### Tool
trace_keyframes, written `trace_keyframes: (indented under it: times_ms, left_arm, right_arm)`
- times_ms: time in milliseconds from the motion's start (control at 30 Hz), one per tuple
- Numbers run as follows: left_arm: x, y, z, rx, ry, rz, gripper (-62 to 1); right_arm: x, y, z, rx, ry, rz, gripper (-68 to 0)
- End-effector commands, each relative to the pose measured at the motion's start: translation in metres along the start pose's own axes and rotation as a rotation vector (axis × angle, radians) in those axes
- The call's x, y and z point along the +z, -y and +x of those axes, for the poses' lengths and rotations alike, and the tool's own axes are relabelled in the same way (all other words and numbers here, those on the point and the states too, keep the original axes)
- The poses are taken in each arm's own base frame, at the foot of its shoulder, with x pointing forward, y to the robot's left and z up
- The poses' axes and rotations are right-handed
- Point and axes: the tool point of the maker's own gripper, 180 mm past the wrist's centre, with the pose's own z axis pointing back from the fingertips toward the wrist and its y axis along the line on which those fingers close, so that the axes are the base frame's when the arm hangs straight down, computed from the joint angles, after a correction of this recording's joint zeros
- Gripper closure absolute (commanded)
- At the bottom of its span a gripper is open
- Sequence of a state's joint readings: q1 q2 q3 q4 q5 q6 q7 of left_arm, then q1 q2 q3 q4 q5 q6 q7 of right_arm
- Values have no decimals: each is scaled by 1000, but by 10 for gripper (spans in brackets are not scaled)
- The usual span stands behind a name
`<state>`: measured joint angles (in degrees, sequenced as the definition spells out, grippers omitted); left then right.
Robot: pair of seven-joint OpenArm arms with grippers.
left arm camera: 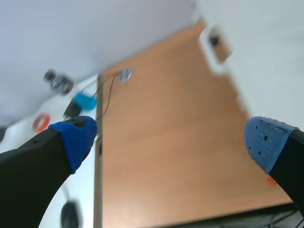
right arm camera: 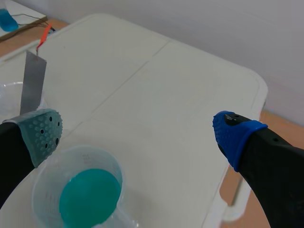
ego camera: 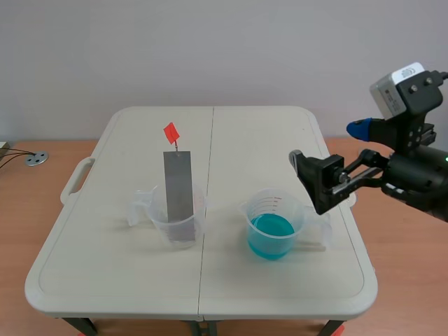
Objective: Hold the metal plate by the orange handle, dip it into the blue solution, take it out and point at it, then put the plate back in the beaker on the left.
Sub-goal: 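Return to the home posture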
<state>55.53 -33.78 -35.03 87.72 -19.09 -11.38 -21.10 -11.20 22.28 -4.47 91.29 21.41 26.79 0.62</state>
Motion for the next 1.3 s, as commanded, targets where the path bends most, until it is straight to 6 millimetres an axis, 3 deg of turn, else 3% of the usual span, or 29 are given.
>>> trace_keyframes:
  times_ms: [0, 233, 400, 733, 967, 1267]
  left_arm:
    - [-6, 13, 17, 17, 56, -35, -623]
    - [-29, 64, 77, 70, 241, -199, -623]
    - [-40, 105, 94, 82, 291, -300, -623]
    - [-56, 155, 121, 100, 397, -385, -623]
    - [-58, 171, 131, 116, 428, -422, -623]
    - [-58, 172, 132, 116, 432, -424, -623]
  right_arm:
    - [6, 4, 8, 5, 26, -13, -665]
    - [34, -3, -3, -6, -10, -33, -665]
    - [46, -24, 3, -4, -10, 3, -665]
    - [67, -60, 21, -11, -3, 45, -665]
    - [76, -72, 17, -32, -19, 62, -665]
    - [76, -71, 18, -31, -21, 61, -665]
